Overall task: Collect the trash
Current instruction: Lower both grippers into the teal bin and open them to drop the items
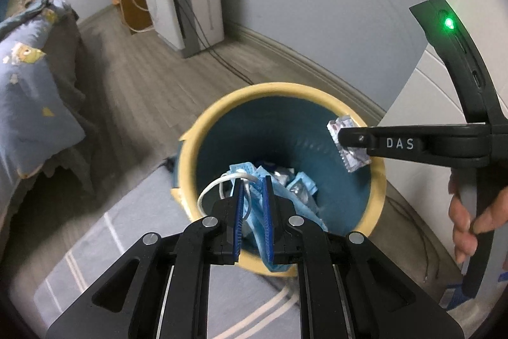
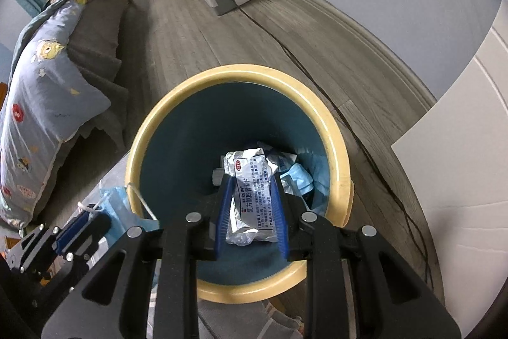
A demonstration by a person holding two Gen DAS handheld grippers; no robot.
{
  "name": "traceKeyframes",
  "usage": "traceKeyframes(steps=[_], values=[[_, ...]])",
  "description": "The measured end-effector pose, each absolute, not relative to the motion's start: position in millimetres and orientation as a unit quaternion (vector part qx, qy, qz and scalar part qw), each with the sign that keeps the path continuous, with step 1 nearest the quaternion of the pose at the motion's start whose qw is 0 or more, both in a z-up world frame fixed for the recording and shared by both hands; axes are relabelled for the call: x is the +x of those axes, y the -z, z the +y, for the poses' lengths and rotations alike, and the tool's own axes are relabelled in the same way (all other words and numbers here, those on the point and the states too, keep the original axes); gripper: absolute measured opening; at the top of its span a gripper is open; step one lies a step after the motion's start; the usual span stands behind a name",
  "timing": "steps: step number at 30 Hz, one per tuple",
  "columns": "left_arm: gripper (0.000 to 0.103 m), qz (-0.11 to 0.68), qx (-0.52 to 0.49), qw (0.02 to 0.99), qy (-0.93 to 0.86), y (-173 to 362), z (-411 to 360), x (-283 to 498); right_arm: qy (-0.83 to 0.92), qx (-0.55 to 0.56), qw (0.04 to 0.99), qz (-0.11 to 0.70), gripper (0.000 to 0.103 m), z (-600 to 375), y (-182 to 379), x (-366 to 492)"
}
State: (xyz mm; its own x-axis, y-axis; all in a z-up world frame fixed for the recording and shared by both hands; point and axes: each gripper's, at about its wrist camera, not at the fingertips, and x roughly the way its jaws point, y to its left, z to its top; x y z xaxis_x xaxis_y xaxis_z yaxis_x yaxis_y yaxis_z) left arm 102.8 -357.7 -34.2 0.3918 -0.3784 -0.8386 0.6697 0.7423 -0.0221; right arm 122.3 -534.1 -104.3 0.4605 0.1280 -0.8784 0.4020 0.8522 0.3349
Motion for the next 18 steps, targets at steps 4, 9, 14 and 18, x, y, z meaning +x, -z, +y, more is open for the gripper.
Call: traceKeyframes(steps=[4, 9, 14, 18], values=[[0.012, 0.46, 0.17, 0.808, 0.328, 50, -368, 104, 0.088, 0.261, 0.805, 0.525, 0.024, -537, 117, 129], [0.012, 0.471, 0.173, 0.804, 0.321, 71, -369, 113, 0.096, 0.253, 0.792, 0.548, 0.024, -539, 137, 136], [0.012, 0.47, 0.15, 0.812, 0.312, 76, -365, 130, 0.087, 0.259, 0.8, 0.534, 0.025, -538, 138, 143], [0.015, 0.461, 0.147, 0.818, 0.309, 77, -363, 140, 0.072, 0.253, 0.81, 0.524, 0.025, -529, 138, 153]])
